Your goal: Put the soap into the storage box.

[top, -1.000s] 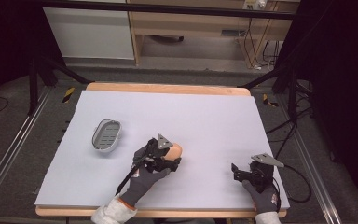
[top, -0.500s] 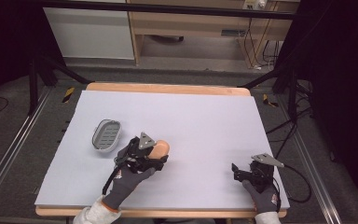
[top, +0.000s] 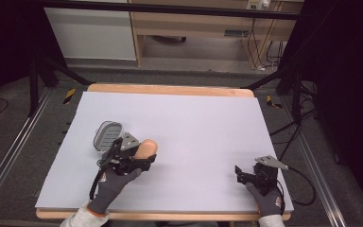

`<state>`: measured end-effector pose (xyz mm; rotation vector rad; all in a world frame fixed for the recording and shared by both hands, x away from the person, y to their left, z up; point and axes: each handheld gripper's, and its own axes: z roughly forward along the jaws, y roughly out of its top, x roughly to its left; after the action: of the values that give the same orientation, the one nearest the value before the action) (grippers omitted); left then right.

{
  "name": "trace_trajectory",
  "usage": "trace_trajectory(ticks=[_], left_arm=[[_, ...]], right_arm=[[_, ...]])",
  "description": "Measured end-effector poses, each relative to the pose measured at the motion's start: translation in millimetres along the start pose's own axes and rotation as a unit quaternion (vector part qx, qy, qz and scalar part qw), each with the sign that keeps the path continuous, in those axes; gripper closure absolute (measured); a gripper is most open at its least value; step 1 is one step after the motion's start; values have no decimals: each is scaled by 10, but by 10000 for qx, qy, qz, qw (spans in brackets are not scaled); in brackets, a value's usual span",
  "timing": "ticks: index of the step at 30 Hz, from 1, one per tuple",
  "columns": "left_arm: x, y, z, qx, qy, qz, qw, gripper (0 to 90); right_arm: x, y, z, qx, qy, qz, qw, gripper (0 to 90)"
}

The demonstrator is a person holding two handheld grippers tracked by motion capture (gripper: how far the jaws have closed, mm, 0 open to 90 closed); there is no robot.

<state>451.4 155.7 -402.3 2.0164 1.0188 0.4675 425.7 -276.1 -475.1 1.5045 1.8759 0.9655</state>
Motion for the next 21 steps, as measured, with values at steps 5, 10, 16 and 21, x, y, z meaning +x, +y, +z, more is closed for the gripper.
trace_trajectory(ticks=[5, 10, 16, 21], left_arm=[[136, -10, -40, -33, 138, -131, 9998, 317], [254, -17, -64, -82, 254, -258, 9993, 318], [362, 1, -116, -175, 352, -356, 9986, 319], [476, 24, -175, -259, 451, -462, 9976, 319]], right_arm=[[10, 1, -2, 3, 14, -45, 10000, 65], [12, 2, -2, -7, 21, -54, 10000, 64], [16, 5, -2, 0, 39, -52, 10000, 65], [19, 6, -1, -4, 42, -47, 10000, 65]])
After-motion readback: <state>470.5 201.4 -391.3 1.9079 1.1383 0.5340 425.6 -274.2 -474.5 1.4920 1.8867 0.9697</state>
